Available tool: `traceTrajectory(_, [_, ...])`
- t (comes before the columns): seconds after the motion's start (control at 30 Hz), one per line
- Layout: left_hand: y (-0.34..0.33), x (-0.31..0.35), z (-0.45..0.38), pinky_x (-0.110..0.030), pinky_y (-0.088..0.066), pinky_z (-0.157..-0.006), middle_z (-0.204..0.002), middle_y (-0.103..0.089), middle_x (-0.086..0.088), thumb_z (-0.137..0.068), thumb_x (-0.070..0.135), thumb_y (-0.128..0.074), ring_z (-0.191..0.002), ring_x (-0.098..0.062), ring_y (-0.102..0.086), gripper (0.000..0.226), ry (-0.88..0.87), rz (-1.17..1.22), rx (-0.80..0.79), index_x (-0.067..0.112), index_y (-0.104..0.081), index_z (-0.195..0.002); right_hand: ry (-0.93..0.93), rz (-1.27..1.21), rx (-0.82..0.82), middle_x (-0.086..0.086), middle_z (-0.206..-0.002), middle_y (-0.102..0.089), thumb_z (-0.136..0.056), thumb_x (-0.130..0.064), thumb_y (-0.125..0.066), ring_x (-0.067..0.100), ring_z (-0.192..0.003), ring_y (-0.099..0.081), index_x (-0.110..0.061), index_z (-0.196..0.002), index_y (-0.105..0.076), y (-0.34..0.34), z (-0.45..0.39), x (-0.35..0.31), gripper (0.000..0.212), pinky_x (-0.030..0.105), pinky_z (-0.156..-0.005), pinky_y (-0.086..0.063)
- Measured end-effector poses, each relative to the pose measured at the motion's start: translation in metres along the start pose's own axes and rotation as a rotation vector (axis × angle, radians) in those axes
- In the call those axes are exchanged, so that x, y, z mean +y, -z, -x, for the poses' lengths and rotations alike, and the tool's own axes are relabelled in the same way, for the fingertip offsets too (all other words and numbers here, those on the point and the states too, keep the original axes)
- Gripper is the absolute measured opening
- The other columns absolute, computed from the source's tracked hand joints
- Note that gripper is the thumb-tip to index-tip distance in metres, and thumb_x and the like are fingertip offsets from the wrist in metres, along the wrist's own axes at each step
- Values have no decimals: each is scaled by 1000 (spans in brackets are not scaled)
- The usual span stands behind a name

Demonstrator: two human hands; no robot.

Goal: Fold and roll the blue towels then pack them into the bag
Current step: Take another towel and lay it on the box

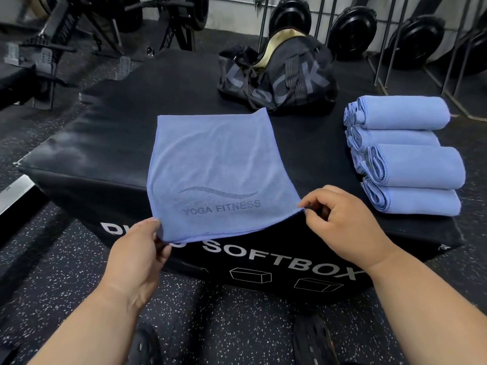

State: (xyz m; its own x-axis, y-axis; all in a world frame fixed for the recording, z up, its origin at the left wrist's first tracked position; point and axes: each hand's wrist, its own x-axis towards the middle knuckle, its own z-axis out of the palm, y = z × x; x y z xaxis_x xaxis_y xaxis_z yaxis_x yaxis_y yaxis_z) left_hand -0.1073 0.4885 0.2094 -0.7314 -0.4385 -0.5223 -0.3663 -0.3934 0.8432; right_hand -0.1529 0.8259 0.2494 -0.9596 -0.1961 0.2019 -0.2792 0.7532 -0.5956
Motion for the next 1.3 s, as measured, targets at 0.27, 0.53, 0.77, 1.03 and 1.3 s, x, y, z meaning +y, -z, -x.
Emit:
traceTrajectory(0.27, [-3,-10,-6,-34,-48,-89,-97,-75,8,-101,22,-58,-97,-9,-66,14,27,-84,9,23,-72,-98,3,55,-45,-15,-93,-58,-84,-22,-74,9,-76,-59,-39,-98,-72,0,2,-6,22,12,-68,-39])
traceTrajectory(0.53, [1,-15,-11,-25,-51,-84,-102,-81,0,-102,20,-65,-94,-9,-76,16,-93,-46,17,10,-77,-106,35,-1,-38,-14,-93,-60,-84,-24,-82,11,-82,-61,-39,-88,-75,0,2,-3,17,14,-72,-43])
traceTrajectory(0.77, [1,-9,-4,-30,-54,-91,-99,-82,-6,-99,19,-71,-96,-16,-78,15,-139,-3,58,6,-78,-102,12,-131,55,-11,-86,-67,-88,-7,-77,16,-77,-64,-35,-90,-79,-3,0,0,27,16,-73,-46])
traceTrajectory(1.03, [3,-1,-4,-25,-62,-76,-99,-81,-8,-98,13,-71,-91,-15,-79,13,-157,87,86,2,-77,-102,14,-174,149,-10,-87,-70,-86,-1,-75,17,-81,-66,-28,-89,-79,0,-1,3,28,19,-75,-49])
traceTrajectory(1.3, [9,5,-1,-18,-61,-75,-97,-81,-6,-99,6,-66,-88,-11,-77,12,-200,73,48,6,-78,-100,81,-60,104,-15,-89,-74,-83,-1,-76,11,-91,-70,-26,-89,-81,-1,-3,4,26,28,-86,-53])
